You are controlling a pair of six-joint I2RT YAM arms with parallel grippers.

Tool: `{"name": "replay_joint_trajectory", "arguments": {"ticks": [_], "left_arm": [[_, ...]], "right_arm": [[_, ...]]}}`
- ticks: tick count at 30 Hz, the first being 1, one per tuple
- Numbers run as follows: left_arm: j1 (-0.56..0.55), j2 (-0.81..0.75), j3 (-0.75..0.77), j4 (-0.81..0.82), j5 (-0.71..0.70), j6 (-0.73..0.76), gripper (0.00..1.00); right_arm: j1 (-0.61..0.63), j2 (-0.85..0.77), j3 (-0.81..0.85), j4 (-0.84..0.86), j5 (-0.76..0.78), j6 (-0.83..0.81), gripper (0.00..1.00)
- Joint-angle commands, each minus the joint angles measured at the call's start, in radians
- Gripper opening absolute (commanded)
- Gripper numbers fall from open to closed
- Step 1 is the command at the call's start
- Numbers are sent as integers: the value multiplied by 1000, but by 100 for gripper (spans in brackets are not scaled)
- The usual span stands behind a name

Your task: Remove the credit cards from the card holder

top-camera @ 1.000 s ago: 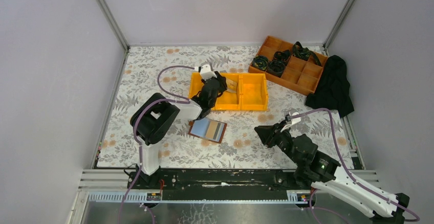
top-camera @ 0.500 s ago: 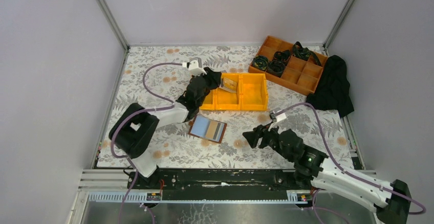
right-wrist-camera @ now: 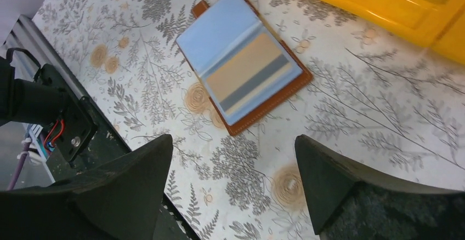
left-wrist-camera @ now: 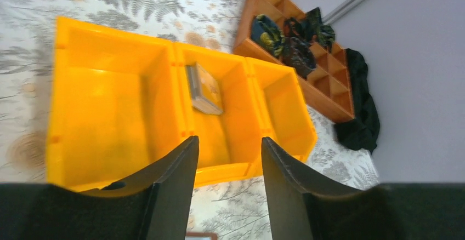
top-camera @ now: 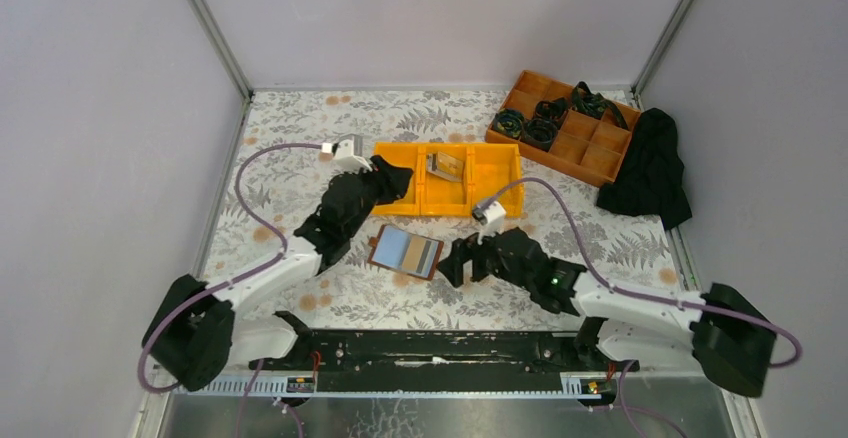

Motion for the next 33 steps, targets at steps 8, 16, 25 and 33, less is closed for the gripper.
{"name": "replay_joint_trajectory", "arguments": {"ticks": [8, 16, 25, 33], "left_arm": [[-1, -294, -204, -327, -132, -26, 60], [-2, -294, -279, -331, -104, -48, 56], [-1, -247, -312, -323, -23, -66, 25], [1, -218, -349, -311, 38, -77, 0]], "right_arm": [[26, 372, 235, 129, -65, -74, 90], [85, 581, 426, 27, 32, -125, 86], [106, 659, 501, -14, 138, -103, 64], [105, 598, 449, -8, 86, -67, 0]]}}
